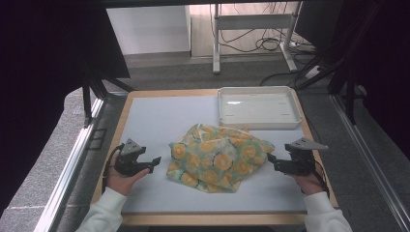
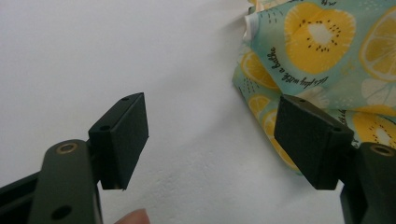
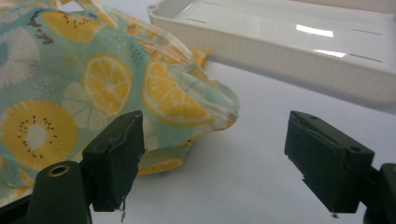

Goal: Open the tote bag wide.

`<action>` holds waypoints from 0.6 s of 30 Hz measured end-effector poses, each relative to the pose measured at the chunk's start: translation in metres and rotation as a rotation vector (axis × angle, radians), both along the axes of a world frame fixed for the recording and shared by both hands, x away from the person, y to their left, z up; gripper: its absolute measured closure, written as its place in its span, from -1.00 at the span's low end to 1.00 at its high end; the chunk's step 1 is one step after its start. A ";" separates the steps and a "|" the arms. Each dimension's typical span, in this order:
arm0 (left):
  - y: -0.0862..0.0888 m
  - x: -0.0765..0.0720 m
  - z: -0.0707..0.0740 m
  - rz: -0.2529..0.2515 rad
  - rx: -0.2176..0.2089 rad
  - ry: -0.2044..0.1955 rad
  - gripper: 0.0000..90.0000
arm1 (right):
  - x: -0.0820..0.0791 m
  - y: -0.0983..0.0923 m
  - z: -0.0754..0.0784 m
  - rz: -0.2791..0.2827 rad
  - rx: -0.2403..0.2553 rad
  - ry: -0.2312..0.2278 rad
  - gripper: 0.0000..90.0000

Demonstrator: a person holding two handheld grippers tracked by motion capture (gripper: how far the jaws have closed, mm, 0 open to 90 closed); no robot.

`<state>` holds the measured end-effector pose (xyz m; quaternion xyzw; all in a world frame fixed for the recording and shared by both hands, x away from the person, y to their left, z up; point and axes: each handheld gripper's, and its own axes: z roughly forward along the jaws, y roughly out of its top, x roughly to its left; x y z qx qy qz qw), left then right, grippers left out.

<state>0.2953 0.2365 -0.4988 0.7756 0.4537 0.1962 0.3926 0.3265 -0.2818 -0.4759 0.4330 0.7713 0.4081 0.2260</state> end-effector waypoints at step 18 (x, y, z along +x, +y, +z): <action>0.001 0.005 0.015 -0.029 -0.043 -0.038 -0.30 | -0.004 0.000 -0.002 -0.013 -0.020 -0.001 -0.55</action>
